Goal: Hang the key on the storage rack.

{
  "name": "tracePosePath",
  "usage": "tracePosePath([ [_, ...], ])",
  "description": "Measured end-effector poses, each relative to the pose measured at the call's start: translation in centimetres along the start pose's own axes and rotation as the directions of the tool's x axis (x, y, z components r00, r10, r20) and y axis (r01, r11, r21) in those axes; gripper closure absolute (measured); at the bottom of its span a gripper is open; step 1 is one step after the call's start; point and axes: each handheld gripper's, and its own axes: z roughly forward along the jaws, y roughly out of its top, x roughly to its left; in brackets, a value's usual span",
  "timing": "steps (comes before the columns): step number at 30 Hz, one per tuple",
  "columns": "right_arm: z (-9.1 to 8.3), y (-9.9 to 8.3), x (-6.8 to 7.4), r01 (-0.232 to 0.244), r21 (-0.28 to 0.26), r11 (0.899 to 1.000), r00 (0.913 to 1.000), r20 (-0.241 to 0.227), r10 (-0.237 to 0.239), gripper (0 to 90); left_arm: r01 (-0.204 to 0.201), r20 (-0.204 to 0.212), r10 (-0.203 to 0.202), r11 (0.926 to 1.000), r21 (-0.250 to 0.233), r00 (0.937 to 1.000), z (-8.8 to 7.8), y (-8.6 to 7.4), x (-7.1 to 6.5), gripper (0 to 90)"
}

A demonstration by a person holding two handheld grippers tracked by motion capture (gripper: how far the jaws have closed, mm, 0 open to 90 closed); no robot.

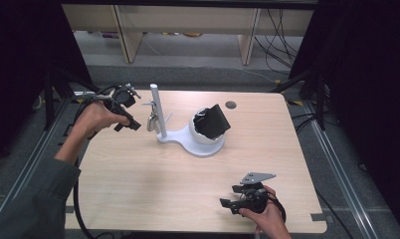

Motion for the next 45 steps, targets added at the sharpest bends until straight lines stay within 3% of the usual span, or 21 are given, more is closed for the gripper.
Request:
tracePosePath([
  [3, 0.0, 0.0, 0.0, -0.002, 0.0, 1.0, 1.0, 0.003, 0.002, 28.1, -0.009, 0.019, 0.009, 1.0, -0.002, 0.9998, 0.1, -0.4, -0.1, 51.7],
  [7, 0.0, 0.0, -0.1, 0.008, -0.016, 1.0, 0.9999, 0.015, -0.008, 28.2, 0.013, 0.031, -0.012, 0.9997, -0.02, 0.9994, 0.3, -1.2, 0.1, 49.2],
  [8, -0.1, 0.0, -0.2, 0.008, -0.017, 1.0, 0.9999, 0.015, -0.008, 28.2, 0.039, 0.03, -0.038, 0.9984, -0.041, 0.9988, 0.4, -1.4, -0.1, 48.3],
  [14, -0.1, 0.0, -0.2, -0.003, -0.014, 1.0, 0.9999, 0.011, 0.004, 28.2, 0.052, 0.041, -0.05, 0.9968, -0.061, 0.9979, 0.5, -2.3, -0.7, 41.8],
  [20, -0.1, 0.1, -0.2, -0.003, -0.017, 1.0, 0.9999, 0.011, 0.003, 28.2, 0.046, 0.063, -0.042, 0.9959, -0.077, 0.9971, 0.9, -3.5, -1.1, 36.2],
  [22, 0.0, 0.1, -0.1, -0.016, -0.013, 1.0, 0.9999, 0.004, 0.017, 28.2, 0.05, 0.059, -0.045, 0.9956, -0.079, 0.9972, 1.1, -3.9, -1.3, 34.7],
  [27, 0.2, 0.3, -0.3, 0.002, -0.018, 1.0, 1.0, 0.008, -0.002, 28.1, 0.064, 0.07, -0.057, 0.9935, -0.094, 0.9959, 1.4, -4.9, -1.6, 30.8],
  [31, 0.3, 0.3, -0.2, -0.006, -0.017, 1.0, 1.0, -0.001, 0.006, 28.1, 0.054, 0.064, -0.047, 0.9928, -0.107, 0.9968, 1.7, -5.5, -2.0, 28.8],
  [39, 0.3, 0.4, -0.4, -0.002, -0.032, 0.999, 1.0, 0.007, 0.002, 28.2, 0.047, 0.08, -0.037, 0.9908, -0.127, 0.9961, 2.4, -7.2, -3.3, 26.6],
  [40, 0.3, 0.4, -0.2, -0.027, -0.025, 0.999, 0.9996, 0.002, 0.028, 28.1, 0.044, 0.089, -0.032, 0.9902, -0.132, 0.9955, 2.6, -7.5, -3.7, 26.5],
  [43, 0.5, 0.4, -0.4, -0.022, -0.028, 0.999, 0.9996, -0.019, 0.021, 28.1, 0.054, 0.1, -0.04, 0.9883, -0.143, 0.9942, 2.8, -8.0, -4.4, 26.0],
  [44, 0.4, 0.4, -0.4, -0.013, -0.027, 1.0, 0.9999, 0.003, 0.013, 28.1, 0.046, 0.101, -0.031, 0.9865, -0.157, 0.9945, 2.9, -8.1, -4.5, 26.0],
  [45, 0.3, 0.4, -0.4, -0.035, -0.019, 0.999, 0.9994, 0.003, 0.035, 28.1, 0.046, 0.108, -0.029, 0.9852, -0.165, 0.9938, 2.9, -8.3, -4.7, 26.0],
])
